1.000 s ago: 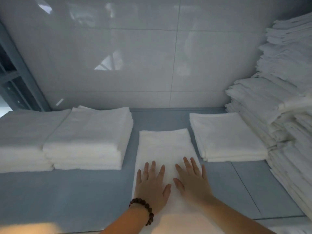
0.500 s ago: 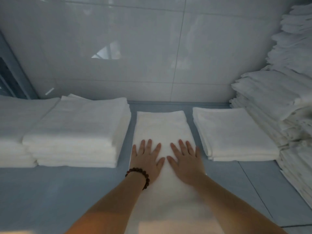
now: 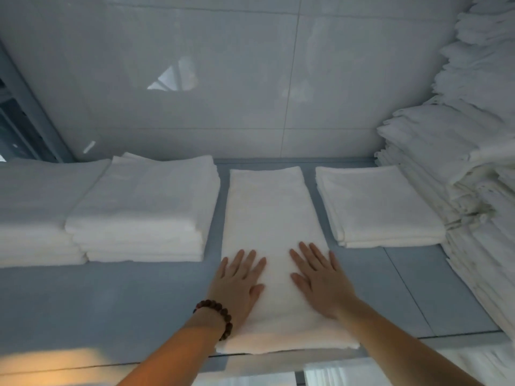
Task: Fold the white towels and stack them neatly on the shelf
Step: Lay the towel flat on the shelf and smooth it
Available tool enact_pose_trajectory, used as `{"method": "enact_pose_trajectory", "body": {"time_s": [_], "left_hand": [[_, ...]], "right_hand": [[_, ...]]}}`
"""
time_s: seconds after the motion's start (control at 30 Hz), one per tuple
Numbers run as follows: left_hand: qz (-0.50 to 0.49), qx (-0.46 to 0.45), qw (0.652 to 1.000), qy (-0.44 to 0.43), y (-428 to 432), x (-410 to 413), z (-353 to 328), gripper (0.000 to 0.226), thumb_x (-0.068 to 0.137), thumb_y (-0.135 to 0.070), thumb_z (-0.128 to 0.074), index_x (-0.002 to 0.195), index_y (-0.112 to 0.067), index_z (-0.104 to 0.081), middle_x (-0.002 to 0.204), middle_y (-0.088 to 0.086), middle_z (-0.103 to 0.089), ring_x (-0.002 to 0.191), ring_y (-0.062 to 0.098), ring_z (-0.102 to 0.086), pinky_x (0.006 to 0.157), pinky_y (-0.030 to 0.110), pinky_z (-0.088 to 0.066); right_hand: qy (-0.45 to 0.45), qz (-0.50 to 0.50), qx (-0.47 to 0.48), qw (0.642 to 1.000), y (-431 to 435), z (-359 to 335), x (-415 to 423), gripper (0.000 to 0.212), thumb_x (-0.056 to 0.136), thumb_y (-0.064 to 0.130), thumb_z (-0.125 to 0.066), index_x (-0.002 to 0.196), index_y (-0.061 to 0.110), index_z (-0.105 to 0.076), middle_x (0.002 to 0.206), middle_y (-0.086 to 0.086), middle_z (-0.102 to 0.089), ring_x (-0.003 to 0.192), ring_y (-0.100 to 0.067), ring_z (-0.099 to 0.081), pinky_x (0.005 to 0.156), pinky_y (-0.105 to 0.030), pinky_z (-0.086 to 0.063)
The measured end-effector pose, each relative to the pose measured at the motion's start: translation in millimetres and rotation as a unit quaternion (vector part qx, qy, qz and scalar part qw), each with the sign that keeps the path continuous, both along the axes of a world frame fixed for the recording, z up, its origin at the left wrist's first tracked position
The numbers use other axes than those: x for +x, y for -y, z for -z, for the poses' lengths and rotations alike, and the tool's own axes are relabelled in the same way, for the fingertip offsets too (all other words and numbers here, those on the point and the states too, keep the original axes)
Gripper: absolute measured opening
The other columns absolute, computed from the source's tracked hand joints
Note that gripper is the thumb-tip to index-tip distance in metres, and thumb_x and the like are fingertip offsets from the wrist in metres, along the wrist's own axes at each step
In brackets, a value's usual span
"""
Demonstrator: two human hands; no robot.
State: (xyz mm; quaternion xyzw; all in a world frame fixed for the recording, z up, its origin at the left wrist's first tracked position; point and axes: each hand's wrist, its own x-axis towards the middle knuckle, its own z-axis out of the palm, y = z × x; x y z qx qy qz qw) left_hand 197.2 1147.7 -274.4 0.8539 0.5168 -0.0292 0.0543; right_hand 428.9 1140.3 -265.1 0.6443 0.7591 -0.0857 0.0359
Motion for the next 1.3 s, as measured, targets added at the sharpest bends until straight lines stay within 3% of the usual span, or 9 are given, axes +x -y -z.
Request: {"method": "enact_pose_trajectory", "body": {"time_s": [0.17,0.3,0.37,0.43,0.57,0.8,1.0,1.13,1.3], "left_hand": [[-0.048,-0.045,0.996,-0.055,18,-25,-22,0.058,0.100,-0.045,-0.013,0.151,-0.023,0.005,0.159,-0.002,0.010,0.144,0.022,0.016,0.116,0.040,0.010],[0.034,-0.089,0.995,0.013,64,-19,-27,0.083,0.080,-0.074,0.007,0.150,-0.030,0.004,0.158,-0.005,0.009,0.144,0.015,0.015,0.115,0.032,0.012],[0.066,-0.093,0.993,0.007,82,-19,-24,0.075,0.087,-0.070,-0.014,0.149,-0.033,0.007,0.157,-0.003,0.015,0.143,0.016,0.018,0.115,0.032,0.013],[0.064,-0.083,0.995,-0.001,86,-20,-23,0.068,0.095,-0.051,-0.030,0.150,-0.030,0.004,0.158,0.002,0.014,0.144,0.018,0.017,0.115,0.032,0.012],[0.037,-0.060,0.997,0.014,84,-18,-31,0.054,0.099,-0.028,-0.034,0.149,-0.020,-0.019,0.159,0.005,-0.007,0.146,0.020,-0.001,0.118,0.031,0.000],[-0.010,-0.011,1.000,-0.015,88,2,-33,0.055,0.097,-0.049,-0.030,0.139,-0.015,-0.035,0.153,0.010,-0.028,0.143,0.027,-0.019,0.117,0.039,-0.014],[0.016,-0.027,0.999,-0.045,93,33,-28,0.063,0.093,-0.009,-0.040,0.148,-0.012,-0.010,0.158,0.016,-0.008,0.146,0.030,-0.004,0.119,0.039,-0.004],[0.015,-0.038,0.999,-0.037,86,23,-27,0.088,0.079,0.016,-0.029,0.149,-0.016,0.013,0.157,0.006,0.017,0.144,0.022,0.016,0.118,0.036,0.005],[0.031,-0.043,0.998,-0.046,95,13,-28,0.092,0.077,0.018,-0.028,0.147,-0.019,0.019,0.155,0.004,0.024,0.143,0.023,0.020,0.118,0.038,0.008]], "right_hand": [[-0.002,0.056,-0.065,0.996,35,-24,25,0.059,0.100,0.048,-0.018,0.151,0.025,0.002,0.159,0.003,0.011,0.146,-0.016,0.011,0.119,-0.041,0.004],[-0.134,0.035,-0.089,0.986,76,-34,20,0.067,0.095,0.054,-0.035,0.151,0.025,-0.012,0.158,0.009,0.004,0.146,-0.007,0.004,0.118,-0.029,0.003],[-0.148,-0.006,-0.094,0.985,98,-33,20,0.076,0.090,0.058,-0.045,0.151,0.026,-0.013,0.155,0.015,0.004,0.145,-0.004,0.005,0.118,-0.027,0.002],[-0.129,-0.029,-0.069,0.989,110,-31,24,0.073,0.091,0.049,-0.050,0.150,0.025,-0.015,0.156,0.013,0.004,0.145,-0.005,0.003,0.117,-0.024,-0.003],[-0.134,-0.009,0.006,0.991,113,-29,27,0.052,0.095,0.016,-0.045,0.145,0.020,-0.033,0.157,0.009,-0.019,0.144,-0.008,-0.018,0.114,-0.021,-0.017],[-0.122,0.005,0.065,0.990,110,-18,14,0.047,0.098,0.017,-0.041,0.145,0.015,-0.034,0.154,0.001,-0.029,0.144,-0.013,-0.021,0.118,-0.024,-0.006],[-0.139,-0.018,0.107,0.984,115,-17,15,0.061,0.085,-0.015,-0.034,0.137,0.013,-0.047,0.149,-0.005,-0.038,0.142,-0.019,-0.029,0.114,-0.021,0.003],[-0.108,-0.047,0.074,0.990,120,-13,26,0.077,0.083,-0.019,-0.030,0.149,0.018,-0.020,0.159,-0.001,-0.010,0.147,-0.016,-0.005,0.114,-0.019,0.011],[-0.088,-0.065,0.048,0.993,129,-10,27,0.086,0.080,-0.019,-0.029,0.151,0.021,-0.005,0.159,0.002,0.005,0.146,-0.012,0.008,0.112,-0.019,0.018]]}}
